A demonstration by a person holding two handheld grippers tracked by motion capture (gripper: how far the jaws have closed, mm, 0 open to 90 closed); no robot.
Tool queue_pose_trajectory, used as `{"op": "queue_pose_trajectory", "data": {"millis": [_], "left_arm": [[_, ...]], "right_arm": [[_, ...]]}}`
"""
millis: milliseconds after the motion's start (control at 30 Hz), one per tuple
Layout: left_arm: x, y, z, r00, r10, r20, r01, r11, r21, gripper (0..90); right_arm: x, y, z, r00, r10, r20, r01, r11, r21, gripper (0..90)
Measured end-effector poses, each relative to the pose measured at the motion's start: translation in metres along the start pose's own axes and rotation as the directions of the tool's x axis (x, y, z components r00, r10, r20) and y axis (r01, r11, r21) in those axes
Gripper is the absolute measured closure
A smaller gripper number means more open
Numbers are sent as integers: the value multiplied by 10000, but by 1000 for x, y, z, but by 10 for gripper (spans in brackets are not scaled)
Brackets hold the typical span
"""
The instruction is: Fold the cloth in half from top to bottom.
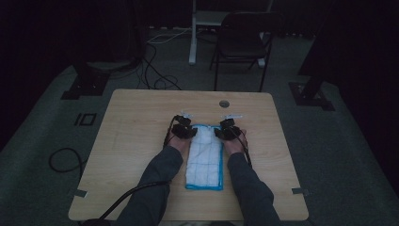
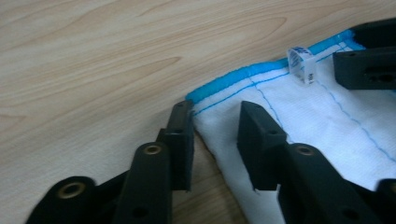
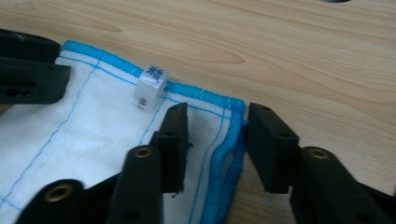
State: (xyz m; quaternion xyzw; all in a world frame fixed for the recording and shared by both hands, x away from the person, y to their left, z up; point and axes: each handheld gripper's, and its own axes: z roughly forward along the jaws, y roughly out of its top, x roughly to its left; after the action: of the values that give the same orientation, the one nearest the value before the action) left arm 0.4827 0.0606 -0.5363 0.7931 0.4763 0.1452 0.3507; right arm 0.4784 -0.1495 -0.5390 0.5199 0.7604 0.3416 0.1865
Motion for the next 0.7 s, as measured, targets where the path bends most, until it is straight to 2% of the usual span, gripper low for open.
{"op": "queue_pose_trajectory", "data": {"millis": [133, 200, 300, 400, 600, 700], "left_arm": [[-1, 2, 1, 9997, -172, 174, 169, 9997, 164, 799], [-2, 5, 1, 9992, -312, 246, 303, 9989, 362, 839], [-1, 11, 1, 9994, -253, 231, 235, 9967, 773, 866], [0, 12, -3, 9995, -88, 309, 68, 9979, 637, 873], [1, 18, -16, 9994, 37, 337, -44, 9998, 204, 875], [3, 20, -21, 9990, -65, 438, 67, 10000, -39, 875]], "right_arm": [[2, 1, -1, 9993, 70, -355, -64, 9998, 185, 801], [1, 3, 0, 9978, 318, -581, -300, 9990, 326, 837], [-3, 5, 0, 9948, 707, -732, -675, 9967, 458, 852], [-5, 6, -4, 9928, 818, -873, -791, 9963, 344, 855], [-4, 16, -14, 9938, 491, -995, -502, 9987, -88, 855], [-3, 19, -19, 9935, 338, -1087, -371, 9989, -284, 854]]}}
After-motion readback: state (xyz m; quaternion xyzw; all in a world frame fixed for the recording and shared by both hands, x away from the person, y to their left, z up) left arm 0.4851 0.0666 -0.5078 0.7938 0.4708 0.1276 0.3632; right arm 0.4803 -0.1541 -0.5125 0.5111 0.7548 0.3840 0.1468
